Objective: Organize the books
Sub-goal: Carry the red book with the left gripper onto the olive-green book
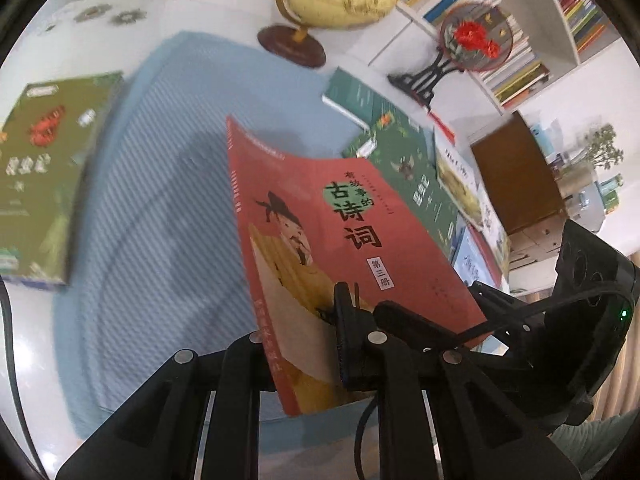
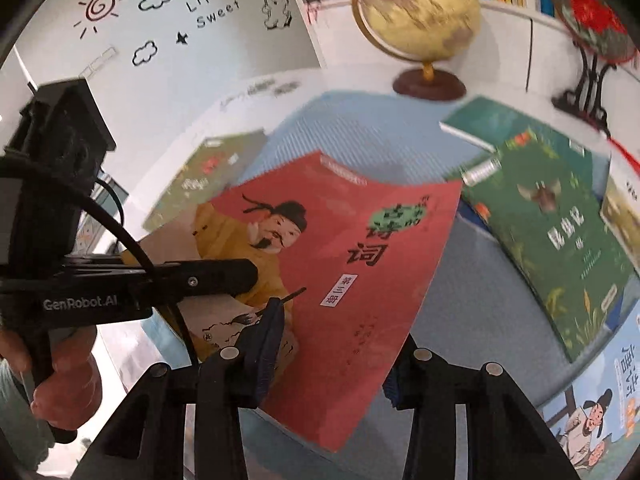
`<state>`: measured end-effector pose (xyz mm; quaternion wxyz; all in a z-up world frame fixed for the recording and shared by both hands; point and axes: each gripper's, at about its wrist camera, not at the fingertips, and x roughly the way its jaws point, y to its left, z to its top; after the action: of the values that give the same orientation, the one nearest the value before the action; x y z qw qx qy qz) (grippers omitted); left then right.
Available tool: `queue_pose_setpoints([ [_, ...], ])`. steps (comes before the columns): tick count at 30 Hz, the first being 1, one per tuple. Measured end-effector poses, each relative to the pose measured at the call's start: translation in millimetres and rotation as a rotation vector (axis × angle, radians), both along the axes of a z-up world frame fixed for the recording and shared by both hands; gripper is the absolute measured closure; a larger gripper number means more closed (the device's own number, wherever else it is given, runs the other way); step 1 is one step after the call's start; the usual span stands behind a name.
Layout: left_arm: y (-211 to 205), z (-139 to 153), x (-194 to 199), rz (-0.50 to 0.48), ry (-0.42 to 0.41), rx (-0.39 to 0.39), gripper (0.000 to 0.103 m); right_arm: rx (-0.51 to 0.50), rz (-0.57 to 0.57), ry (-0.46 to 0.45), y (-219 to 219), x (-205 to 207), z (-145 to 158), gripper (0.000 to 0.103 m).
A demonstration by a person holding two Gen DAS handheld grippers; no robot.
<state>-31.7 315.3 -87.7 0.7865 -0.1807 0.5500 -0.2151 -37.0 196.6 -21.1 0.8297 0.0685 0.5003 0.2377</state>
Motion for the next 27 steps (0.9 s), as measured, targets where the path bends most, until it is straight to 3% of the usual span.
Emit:
queue_pose_setpoints([
  [7,79,26,18,0.052,-0.082,-0.007,0.091,0.031,0.016,-0.071,76,32,23,0.062],
  [13,157,31,35,0.126,-0.104,0.002,0.09,0.041,0.066,-0.097,154,64,31,0.062],
  [20,212,11,49,0.164,-0.075,0.031,0.09,0.004,0.082,-0.072,222,88,13,0.062],
  [27,236,-10,55,0.17,-0.052,0.006,0.089,-0.023,0.07,-0.046,246,97,-2,0.061],
])
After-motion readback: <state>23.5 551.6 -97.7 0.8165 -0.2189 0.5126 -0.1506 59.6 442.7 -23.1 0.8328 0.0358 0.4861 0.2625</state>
